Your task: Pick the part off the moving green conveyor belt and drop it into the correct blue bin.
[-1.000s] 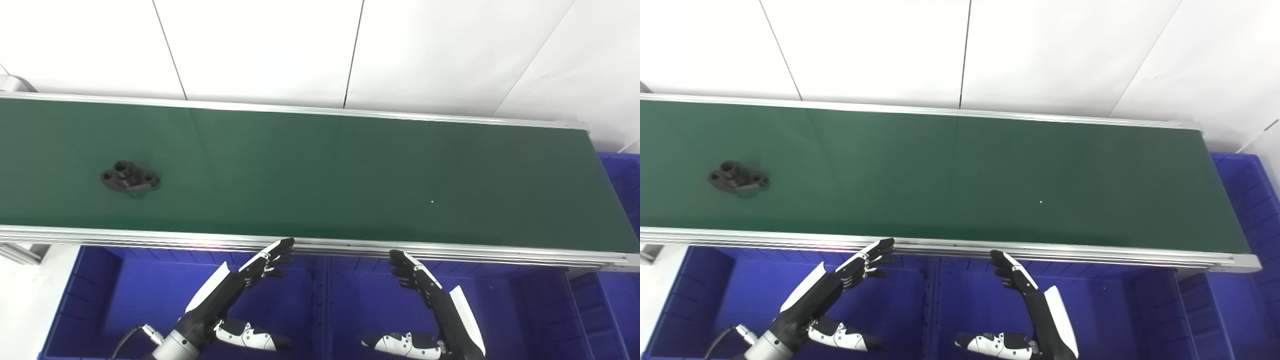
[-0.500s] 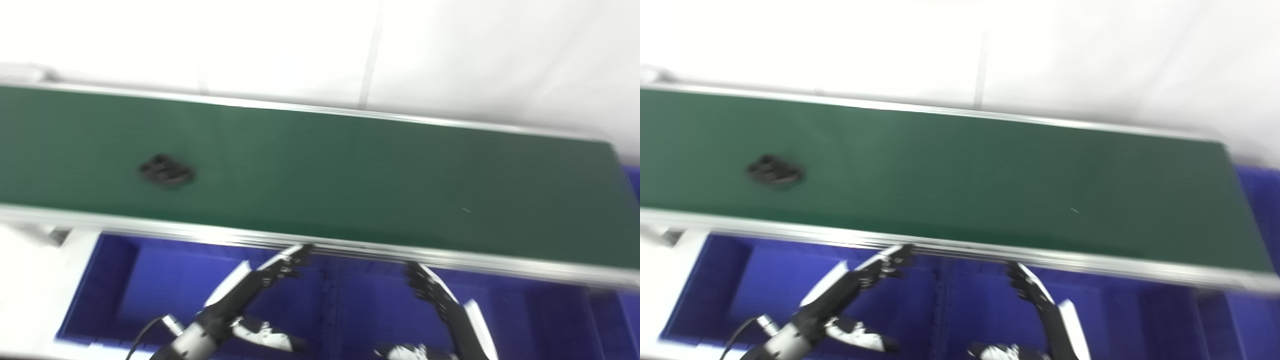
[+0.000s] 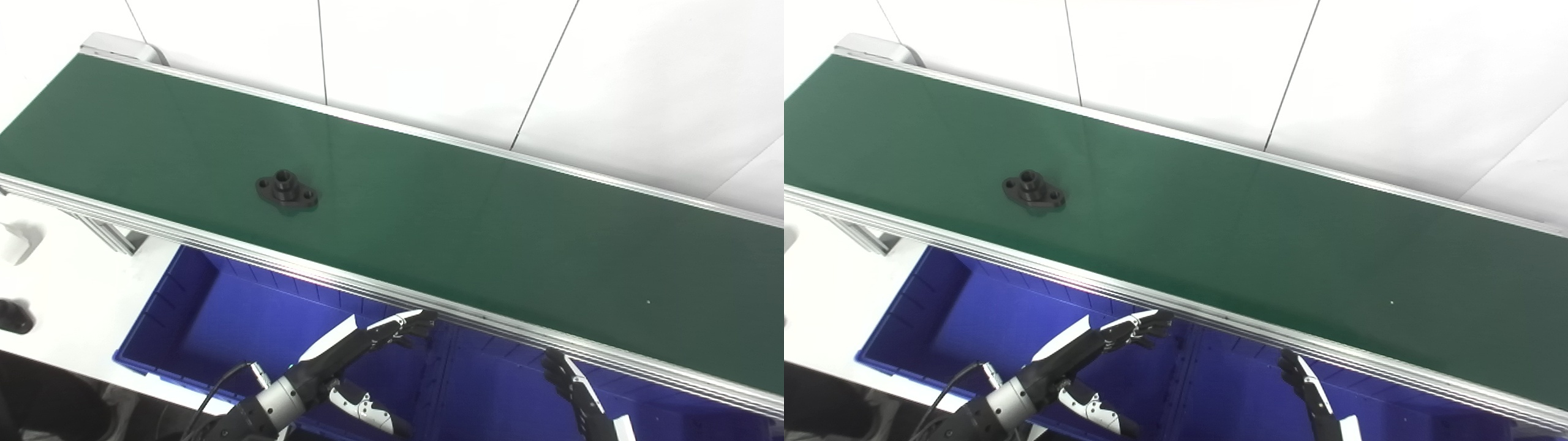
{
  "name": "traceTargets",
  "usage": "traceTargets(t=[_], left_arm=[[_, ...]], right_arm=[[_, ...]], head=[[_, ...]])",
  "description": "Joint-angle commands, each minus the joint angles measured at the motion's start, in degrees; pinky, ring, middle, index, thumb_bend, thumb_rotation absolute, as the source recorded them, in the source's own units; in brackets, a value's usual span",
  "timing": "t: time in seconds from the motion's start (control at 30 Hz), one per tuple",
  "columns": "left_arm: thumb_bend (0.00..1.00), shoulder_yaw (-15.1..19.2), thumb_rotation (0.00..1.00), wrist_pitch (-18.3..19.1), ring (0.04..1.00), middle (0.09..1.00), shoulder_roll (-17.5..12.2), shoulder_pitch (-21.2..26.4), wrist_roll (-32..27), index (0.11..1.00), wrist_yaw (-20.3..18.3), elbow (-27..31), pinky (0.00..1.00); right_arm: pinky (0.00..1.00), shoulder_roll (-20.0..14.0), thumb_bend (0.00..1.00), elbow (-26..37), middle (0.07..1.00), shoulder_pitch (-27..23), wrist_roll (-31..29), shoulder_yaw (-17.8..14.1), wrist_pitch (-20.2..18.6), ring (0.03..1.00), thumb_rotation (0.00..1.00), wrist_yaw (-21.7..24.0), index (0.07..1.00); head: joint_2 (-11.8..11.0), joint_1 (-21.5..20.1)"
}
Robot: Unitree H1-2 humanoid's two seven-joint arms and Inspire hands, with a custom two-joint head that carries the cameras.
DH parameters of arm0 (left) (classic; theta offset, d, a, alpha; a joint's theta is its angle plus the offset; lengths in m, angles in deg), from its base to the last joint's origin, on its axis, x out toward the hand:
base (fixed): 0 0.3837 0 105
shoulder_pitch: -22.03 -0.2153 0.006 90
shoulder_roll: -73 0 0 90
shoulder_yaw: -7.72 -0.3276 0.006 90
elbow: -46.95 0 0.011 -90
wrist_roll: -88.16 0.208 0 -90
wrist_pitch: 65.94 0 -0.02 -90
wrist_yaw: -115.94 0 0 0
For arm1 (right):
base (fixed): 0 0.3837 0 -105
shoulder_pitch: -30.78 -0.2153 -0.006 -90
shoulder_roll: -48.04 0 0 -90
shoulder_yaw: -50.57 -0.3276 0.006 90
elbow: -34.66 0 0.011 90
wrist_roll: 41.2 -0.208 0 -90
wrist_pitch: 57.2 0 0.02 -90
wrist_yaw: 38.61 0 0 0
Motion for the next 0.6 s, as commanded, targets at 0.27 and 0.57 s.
traceTargets(t=[0.27,0.57], left_arm=[[0.81,0.09,0.23,-1.85,0.860,0.900,-0.41,0.44,-0.76,0.906,0.35,0.56,0.79],[0.82,-0.01,0.23,-1.69,0.867,0.904,-0.70,0.58,-0.96,0.909,0.27,0.19,0.79]], right_arm=[[0.86,0.54,0.86,0.58,0.864,0.58,-0.59,0.02,2.56,0.863,0.09,-0.59,0.888],[0.82,0.50,0.87,-0.72,0.852,0.18,-0.65,0.12,4.36,0.843,0.06,-1.04,0.873]], head=[[-0.60,-0.99],[-1.19,-2.61]])
